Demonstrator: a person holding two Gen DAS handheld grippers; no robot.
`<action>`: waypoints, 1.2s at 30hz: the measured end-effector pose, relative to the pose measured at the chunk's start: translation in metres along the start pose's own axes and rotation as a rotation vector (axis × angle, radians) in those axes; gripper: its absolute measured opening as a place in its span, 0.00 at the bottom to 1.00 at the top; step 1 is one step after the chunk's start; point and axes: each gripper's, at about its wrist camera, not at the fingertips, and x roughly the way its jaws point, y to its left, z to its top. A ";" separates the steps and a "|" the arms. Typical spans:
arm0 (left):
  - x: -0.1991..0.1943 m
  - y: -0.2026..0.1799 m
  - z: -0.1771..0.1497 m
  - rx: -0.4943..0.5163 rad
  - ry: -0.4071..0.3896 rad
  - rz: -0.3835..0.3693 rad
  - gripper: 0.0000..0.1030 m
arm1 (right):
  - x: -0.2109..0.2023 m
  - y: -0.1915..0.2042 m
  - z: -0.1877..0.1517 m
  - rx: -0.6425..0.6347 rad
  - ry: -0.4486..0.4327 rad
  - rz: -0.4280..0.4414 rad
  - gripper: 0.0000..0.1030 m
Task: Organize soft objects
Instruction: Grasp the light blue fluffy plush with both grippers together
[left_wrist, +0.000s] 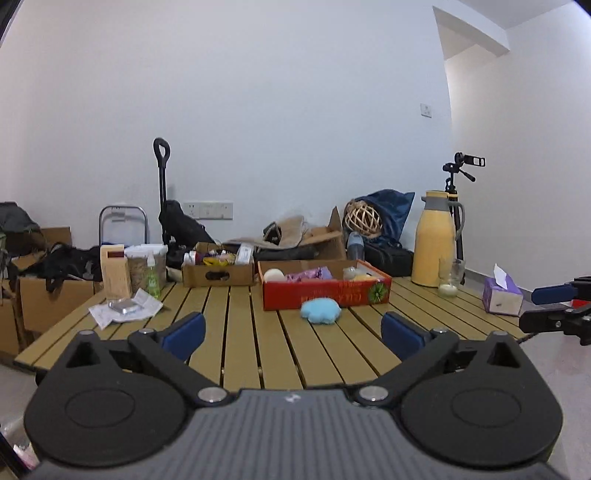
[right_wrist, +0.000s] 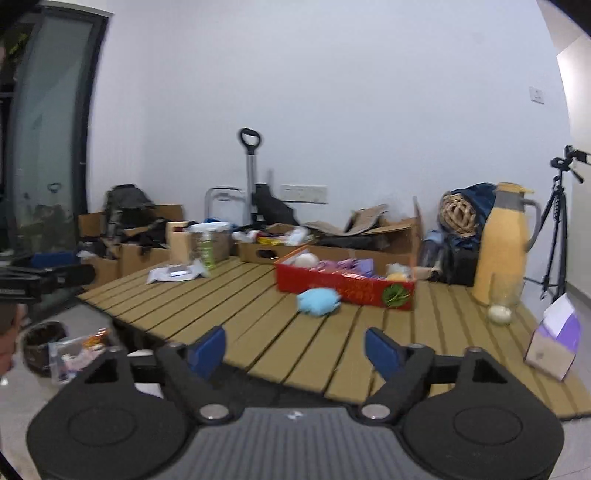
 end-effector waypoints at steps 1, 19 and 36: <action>-0.001 -0.001 0.001 0.000 -0.006 -0.010 1.00 | -0.004 0.003 -0.001 -0.004 0.000 0.011 0.85; 0.124 0.007 -0.010 0.000 0.124 -0.040 1.00 | 0.102 -0.043 0.000 0.130 0.033 -0.096 0.84; 0.462 0.037 -0.013 -0.111 0.439 -0.245 0.71 | 0.422 -0.144 0.013 0.455 0.258 0.016 0.60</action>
